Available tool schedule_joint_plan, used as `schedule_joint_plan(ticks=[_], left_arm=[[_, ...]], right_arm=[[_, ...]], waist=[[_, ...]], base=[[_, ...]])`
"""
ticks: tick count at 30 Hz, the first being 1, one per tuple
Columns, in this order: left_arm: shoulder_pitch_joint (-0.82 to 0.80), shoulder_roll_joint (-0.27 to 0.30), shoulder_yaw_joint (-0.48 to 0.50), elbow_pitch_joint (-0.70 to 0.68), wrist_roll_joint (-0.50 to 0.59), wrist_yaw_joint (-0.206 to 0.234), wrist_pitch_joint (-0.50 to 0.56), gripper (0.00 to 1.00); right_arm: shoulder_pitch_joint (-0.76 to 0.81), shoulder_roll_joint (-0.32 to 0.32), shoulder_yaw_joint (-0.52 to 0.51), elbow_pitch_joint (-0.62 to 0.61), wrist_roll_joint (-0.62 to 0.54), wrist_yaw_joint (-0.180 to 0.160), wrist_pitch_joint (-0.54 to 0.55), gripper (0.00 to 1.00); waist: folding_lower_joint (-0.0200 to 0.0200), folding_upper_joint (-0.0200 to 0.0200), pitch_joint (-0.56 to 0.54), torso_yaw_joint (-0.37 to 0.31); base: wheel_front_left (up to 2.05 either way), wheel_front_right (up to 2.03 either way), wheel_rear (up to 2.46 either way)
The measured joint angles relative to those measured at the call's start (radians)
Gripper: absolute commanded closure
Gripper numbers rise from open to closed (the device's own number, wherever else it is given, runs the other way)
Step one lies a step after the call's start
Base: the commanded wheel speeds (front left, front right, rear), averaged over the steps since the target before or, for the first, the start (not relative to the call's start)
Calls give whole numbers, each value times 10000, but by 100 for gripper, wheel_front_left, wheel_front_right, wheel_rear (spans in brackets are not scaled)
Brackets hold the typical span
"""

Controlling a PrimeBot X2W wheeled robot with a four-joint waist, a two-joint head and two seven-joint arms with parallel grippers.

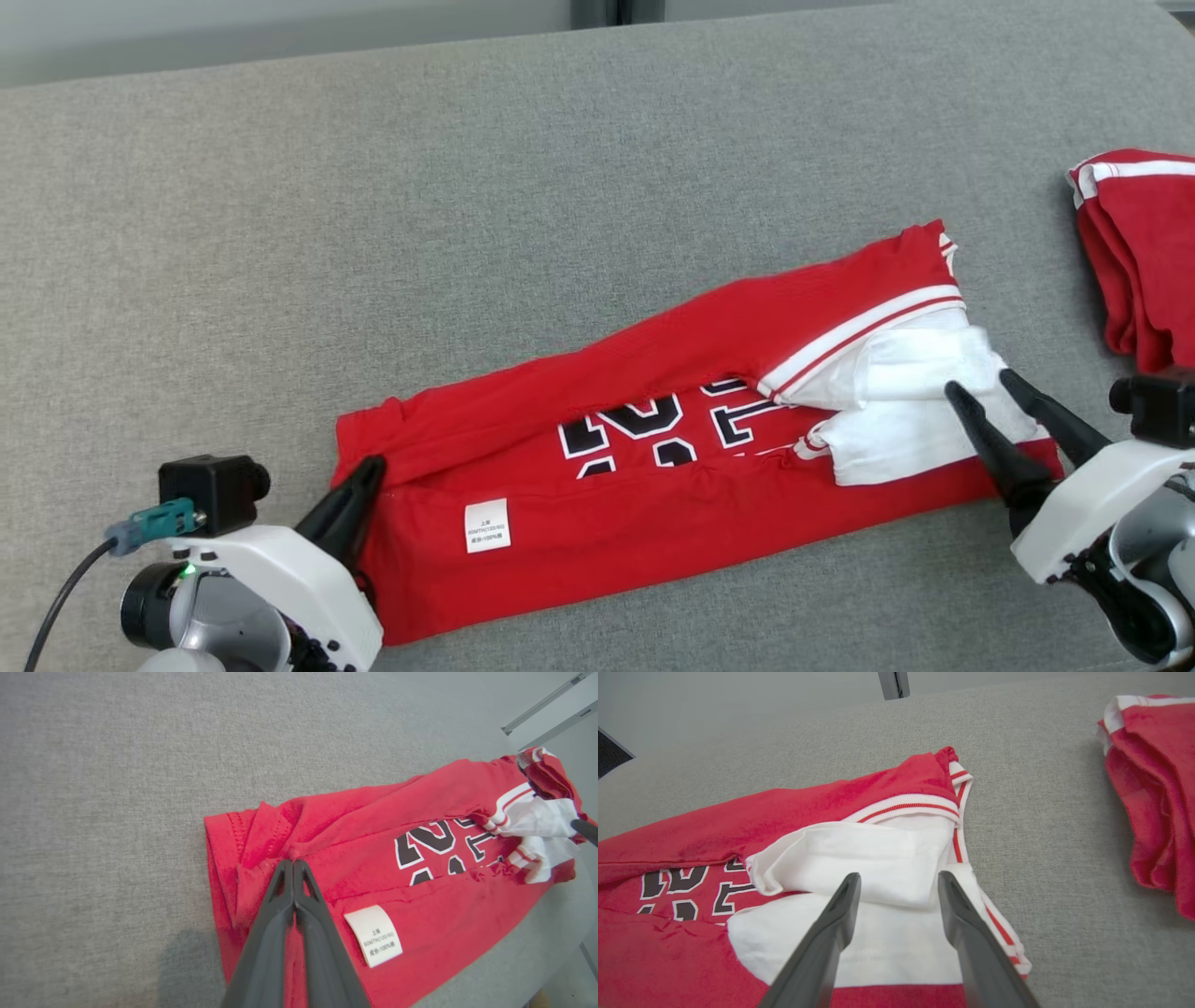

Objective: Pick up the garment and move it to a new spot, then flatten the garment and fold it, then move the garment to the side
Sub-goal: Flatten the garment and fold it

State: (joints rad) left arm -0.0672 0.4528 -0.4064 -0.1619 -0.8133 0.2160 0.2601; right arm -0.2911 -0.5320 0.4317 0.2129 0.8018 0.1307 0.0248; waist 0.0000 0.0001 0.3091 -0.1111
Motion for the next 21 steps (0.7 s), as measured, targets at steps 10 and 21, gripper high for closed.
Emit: schedule_joint_plan(ticks=[10, 21], left_arm=[[1092, -717, 491, 765, 1248, 644, -3367, 0], [1413, -2579, 961, 2107, 3565, 698, -5218, 0]], right_arm=[[-46, 207, -1634, 692, -497, 0, 483, 0], [-940, 1300, -2190, 2190, -2044, 0, 2462, 0]], waist=[[0, 0, -296, -37], [0, 0, -299, 683]], base=[[0, 0, 0], [0, 0, 0]])
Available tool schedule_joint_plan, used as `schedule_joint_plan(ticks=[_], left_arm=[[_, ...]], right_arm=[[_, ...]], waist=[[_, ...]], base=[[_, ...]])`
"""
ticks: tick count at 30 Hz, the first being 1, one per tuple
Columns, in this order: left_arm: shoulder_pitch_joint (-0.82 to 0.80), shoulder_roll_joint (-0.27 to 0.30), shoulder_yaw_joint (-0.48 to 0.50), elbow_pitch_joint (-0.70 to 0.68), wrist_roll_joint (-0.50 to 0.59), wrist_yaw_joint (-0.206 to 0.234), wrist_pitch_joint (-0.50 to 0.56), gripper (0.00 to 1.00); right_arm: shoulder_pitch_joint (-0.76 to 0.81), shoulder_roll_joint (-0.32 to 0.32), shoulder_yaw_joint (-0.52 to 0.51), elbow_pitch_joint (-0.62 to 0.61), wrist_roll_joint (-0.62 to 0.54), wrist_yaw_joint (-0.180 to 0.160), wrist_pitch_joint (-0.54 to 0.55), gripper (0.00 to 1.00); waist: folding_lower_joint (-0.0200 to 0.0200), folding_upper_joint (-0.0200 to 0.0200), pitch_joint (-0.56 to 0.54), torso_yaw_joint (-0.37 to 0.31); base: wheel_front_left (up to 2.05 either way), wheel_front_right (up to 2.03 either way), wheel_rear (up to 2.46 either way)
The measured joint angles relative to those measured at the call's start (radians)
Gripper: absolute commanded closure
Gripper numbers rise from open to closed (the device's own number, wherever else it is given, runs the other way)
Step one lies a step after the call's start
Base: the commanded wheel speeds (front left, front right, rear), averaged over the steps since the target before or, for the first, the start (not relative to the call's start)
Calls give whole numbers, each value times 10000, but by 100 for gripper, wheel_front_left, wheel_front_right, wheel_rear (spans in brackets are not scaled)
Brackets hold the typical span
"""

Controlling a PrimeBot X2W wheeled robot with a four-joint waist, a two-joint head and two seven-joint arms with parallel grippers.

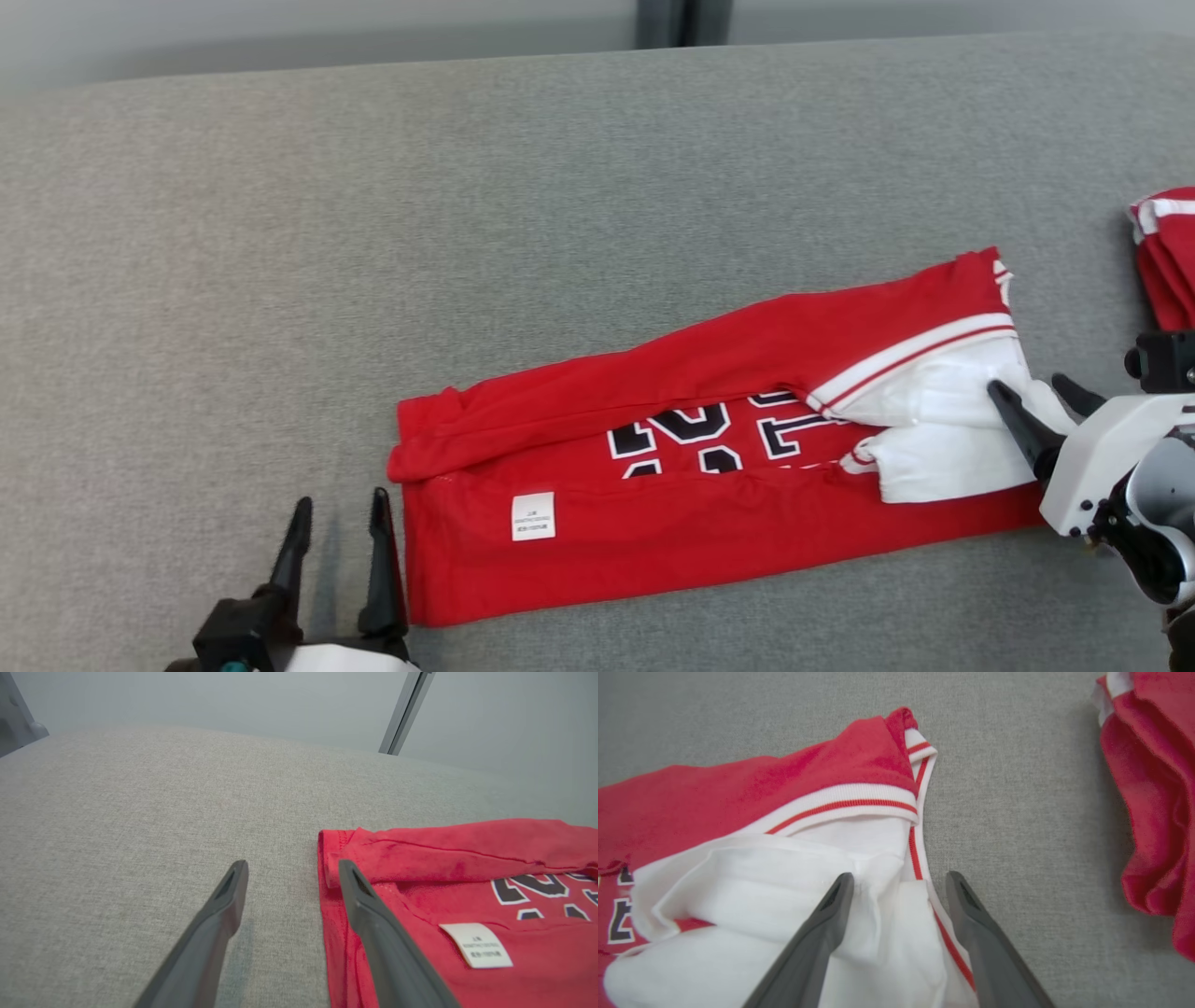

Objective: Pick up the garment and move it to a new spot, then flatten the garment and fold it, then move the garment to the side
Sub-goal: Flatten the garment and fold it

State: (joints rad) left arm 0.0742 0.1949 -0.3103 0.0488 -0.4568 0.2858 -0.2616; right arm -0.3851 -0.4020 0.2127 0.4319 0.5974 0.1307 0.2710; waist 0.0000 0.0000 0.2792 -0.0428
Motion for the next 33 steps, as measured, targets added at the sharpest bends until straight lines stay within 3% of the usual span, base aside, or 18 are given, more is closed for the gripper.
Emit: schedule_joint_plan(ticks=[8, 11, 12, 13, 19, 26, 28, 33], left_arm=[[459, -1108, 1060, 244, 1298, -1001, 0, 0], [561, -1277, 1388, 303, 1634, -1300, 2, 0], [604, -1323, 1471, 357, 1707, -1402, 2, 0], [624, -1375, 1553, 393, 1762, -1463, 2, 0], [915, -1436, 1918, 512, 1825, -1787, 2, 0], [1240, -1457, 1741, 504, 1465, -1732, 0, 0], [1350, -1457, 1687, 481, 1383, -1703, 2, 0], [1462, -1457, 1611, 420, 1149, -1691, 0, 0]], right_arm=[[-265, -65, 180, 1114, -784, 0, 579, 0], [-370, -40, 378, 1335, -424, 0, 848, 0], [-384, -44, 500, 1344, -245, 0, 943, 59], [-388, -36, 579, 1329, 13, -2, 984, 100], [-193, -280, 631, 1331, 1473, -12, 786, 100], [-118, -1873, -123, 1149, 2054, 2, 671, 100], [6, -2510, -403, 466, 2201, 2, 625, 100], [451, -2926, 10, -1781, 2437, -6, 1060, 100]], waist=[[0, 0, -36, 460], [0, 0, -77, 532], [0, 0, -107, 557], [0, 0, -147, 582], [0, 0, -547, 633], [1, 0, -1240, 603], [0, 0, -1470, 583], [0, 0, -1567, 510]], base=[[0, 0, 0], [0, 0, 0], [0, 0, 0], [0, 0, 0], [0, 0, 0], [0, 0, 0], [0, 0, 0], [0, 0, 0]])
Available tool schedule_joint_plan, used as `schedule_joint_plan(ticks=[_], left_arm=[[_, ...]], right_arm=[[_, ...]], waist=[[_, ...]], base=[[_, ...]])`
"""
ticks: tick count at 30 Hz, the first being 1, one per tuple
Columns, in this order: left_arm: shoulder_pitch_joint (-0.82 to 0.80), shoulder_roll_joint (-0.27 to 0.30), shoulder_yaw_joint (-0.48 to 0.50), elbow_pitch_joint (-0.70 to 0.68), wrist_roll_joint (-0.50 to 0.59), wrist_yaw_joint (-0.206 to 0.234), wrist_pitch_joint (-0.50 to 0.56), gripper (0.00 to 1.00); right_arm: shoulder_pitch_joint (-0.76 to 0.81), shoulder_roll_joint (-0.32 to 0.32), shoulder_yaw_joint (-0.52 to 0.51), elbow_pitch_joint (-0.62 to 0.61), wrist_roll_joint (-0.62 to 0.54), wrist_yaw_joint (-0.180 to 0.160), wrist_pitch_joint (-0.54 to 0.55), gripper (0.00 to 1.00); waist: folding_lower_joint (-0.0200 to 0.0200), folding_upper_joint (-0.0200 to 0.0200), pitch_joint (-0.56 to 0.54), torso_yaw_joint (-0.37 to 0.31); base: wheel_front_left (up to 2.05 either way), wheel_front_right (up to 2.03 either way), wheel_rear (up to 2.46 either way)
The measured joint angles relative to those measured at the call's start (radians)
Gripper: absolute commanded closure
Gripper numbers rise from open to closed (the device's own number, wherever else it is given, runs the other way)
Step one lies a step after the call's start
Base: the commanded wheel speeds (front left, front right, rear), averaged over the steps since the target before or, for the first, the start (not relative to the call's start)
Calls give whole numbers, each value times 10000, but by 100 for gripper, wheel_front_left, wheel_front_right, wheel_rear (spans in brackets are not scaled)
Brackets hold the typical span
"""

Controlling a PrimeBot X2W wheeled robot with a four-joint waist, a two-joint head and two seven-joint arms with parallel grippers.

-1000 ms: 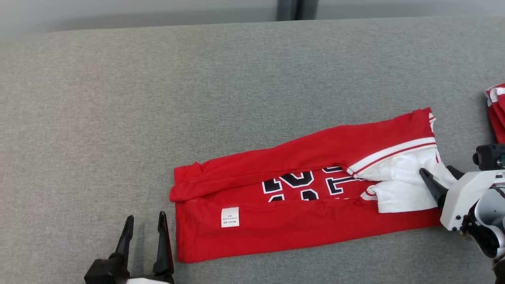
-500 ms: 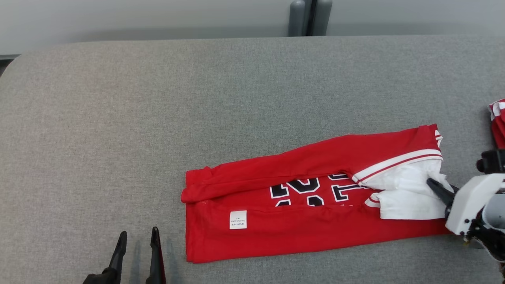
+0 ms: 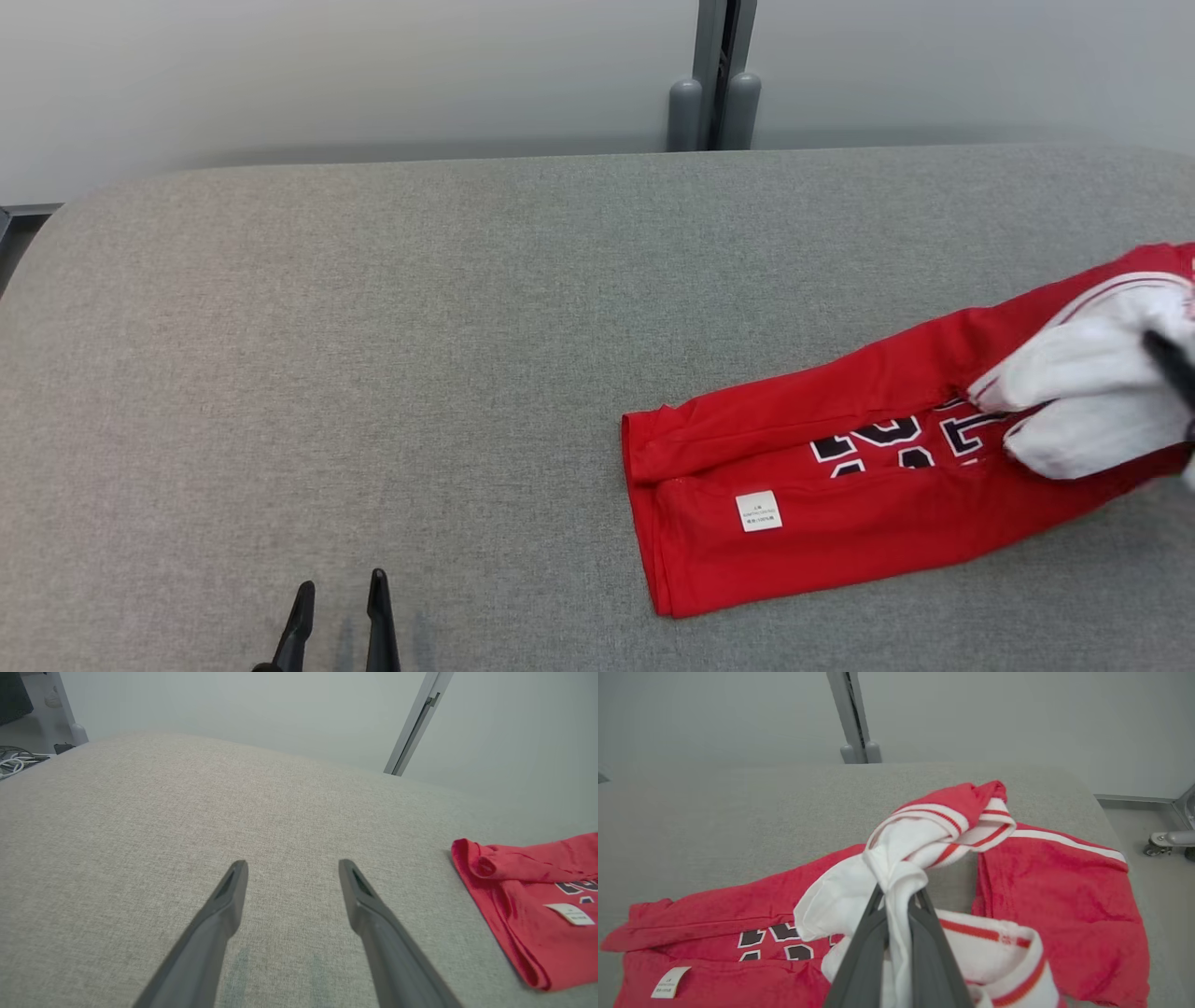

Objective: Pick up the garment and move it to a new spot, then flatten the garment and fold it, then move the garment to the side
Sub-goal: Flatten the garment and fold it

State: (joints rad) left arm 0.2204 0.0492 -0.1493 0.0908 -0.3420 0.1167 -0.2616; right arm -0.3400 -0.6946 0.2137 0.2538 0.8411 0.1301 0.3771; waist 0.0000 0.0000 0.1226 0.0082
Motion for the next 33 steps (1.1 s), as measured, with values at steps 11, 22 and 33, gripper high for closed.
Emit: schedule_joint_plan(ticks=[11, 22, 33], left_arm=[[-314, -4, -268, 190, -40, -63, 0, 0], [-362, -2, -328, 316, -125, -42, 0, 0], [-214, -4, -121, 362, 13, -61, 2, 0]], right_arm=[[-161, 2740, 3116, -2104, -489, 4, 1179, 100], [-479, 4485, 3793, -403, -1126, 2, 780, 100], [-206, 4893, 3528, -571, -1498, 4, -1143, 0]], waist=[[0, 0, 421, -69], [0, 0, 446, 318], [0, 0, 214, 28]], base=[[0, 0, 0], [0, 0, 0], [0, 0, 0]])
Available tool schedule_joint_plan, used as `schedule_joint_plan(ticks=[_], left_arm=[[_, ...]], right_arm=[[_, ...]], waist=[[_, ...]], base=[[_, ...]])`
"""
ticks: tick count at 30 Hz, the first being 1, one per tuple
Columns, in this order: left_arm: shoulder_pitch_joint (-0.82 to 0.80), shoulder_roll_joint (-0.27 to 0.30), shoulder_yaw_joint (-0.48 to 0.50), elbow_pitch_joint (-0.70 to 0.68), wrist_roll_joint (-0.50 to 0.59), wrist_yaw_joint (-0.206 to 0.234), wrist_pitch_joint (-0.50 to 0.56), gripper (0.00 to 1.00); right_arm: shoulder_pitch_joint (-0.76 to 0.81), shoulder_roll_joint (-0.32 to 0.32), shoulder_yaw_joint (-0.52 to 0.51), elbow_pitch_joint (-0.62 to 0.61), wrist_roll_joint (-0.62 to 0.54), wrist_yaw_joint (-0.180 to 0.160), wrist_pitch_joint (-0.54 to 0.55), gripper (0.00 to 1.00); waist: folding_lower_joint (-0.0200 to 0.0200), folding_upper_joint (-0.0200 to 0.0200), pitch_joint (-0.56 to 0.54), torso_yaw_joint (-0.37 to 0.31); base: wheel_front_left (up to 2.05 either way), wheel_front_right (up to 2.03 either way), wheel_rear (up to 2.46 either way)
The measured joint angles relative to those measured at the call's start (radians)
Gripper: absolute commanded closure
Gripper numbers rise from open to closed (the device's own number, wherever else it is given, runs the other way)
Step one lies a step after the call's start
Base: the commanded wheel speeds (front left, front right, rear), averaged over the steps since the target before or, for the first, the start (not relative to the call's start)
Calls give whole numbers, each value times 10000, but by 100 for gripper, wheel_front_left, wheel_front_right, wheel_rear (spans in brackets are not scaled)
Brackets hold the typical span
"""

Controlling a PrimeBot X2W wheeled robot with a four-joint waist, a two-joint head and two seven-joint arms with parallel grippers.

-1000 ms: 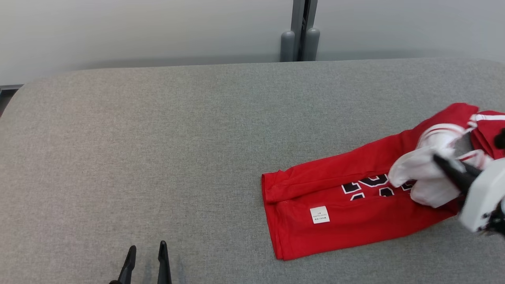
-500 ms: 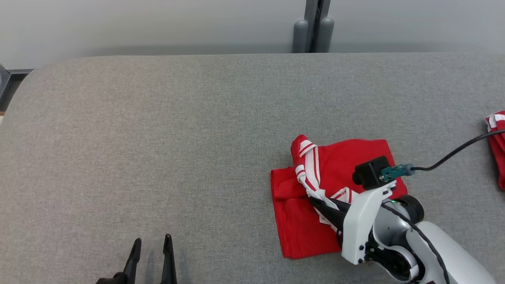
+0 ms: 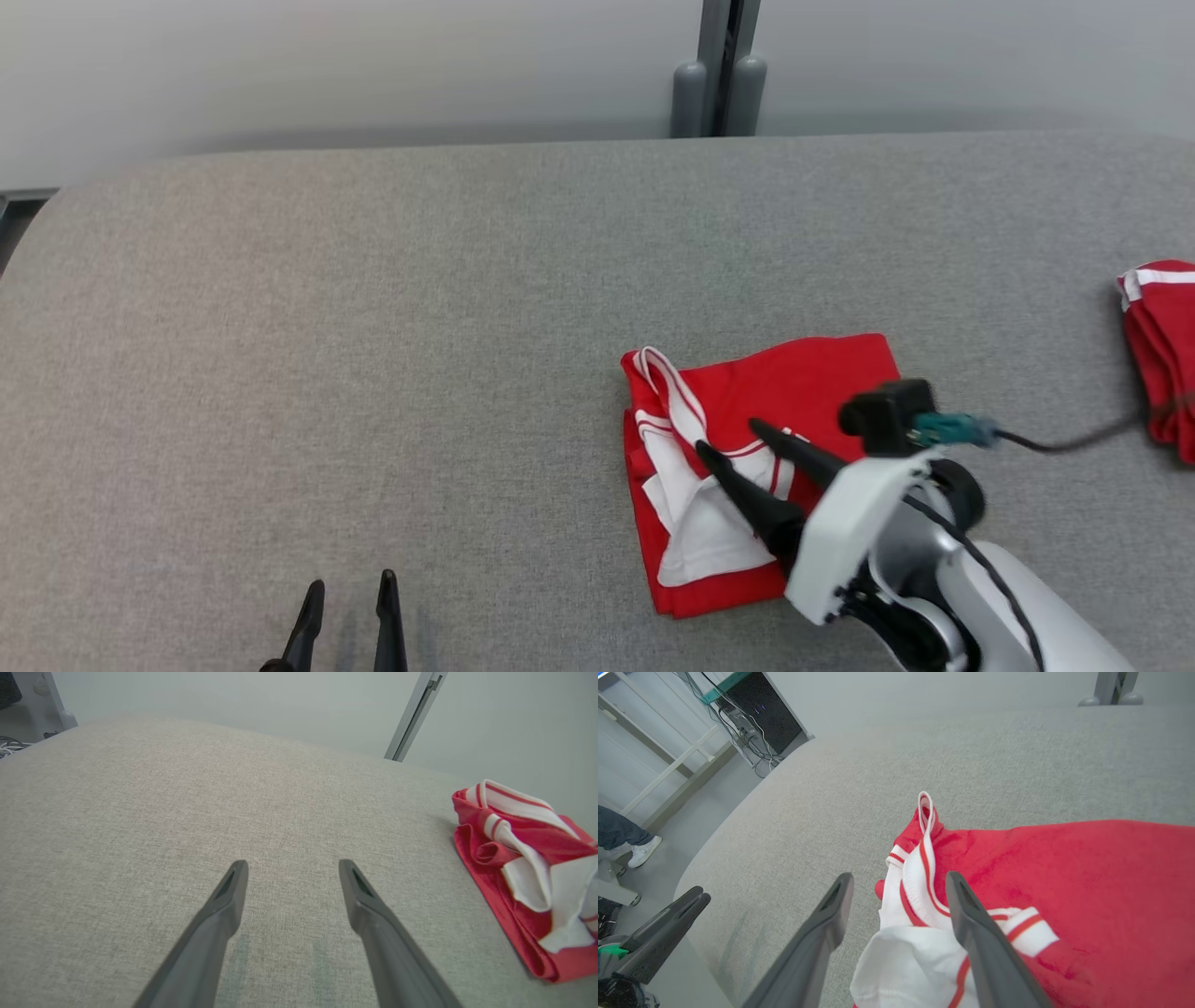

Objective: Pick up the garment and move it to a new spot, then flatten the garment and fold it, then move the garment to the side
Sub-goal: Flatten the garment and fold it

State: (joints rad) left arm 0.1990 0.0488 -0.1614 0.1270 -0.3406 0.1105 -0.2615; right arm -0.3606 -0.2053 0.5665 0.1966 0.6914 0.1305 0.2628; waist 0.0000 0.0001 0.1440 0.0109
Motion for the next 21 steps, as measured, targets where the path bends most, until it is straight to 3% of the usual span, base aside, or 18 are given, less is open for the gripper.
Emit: schedule_joint_plan(ticks=[6, 8, 11, 17, 21], left_arm=[[407, 2, 454, -36, 253, -142, -2, 0], [448, 2, 522, -44, 257, -146, -2, 0], [582, 4, 621, -58, 326, -232, -2, 0], [631, 0, 665, -21, 213, -316, -2, 0], [656, 2, 692, 42, 90, -385, -2, 0]], right_arm=[[1463, -886, -1354, -746, -1005, -2, -2853, 0], [1750, -1028, -1616, -754, -1218, 0, -3317, 0], [2568, -1528, -2447, -307, -2514, 0, -4525, 0], [3878, -1028, -4544, 384, -3783, 0, -5202, 0], [4641, -383, -5977, -221, -4654, 0, -5242, 0]], waist=[[0, 0, -564, -273], [0, 0, -662, -333], [0, 0, -949, -520], [0, 0, -1490, -743], [0, 0, -1782, -764]], base=[[0, 0, 0], [0, 0, 0], [0, 0, 0], [0, 0, 0], [0, 0, 0]])
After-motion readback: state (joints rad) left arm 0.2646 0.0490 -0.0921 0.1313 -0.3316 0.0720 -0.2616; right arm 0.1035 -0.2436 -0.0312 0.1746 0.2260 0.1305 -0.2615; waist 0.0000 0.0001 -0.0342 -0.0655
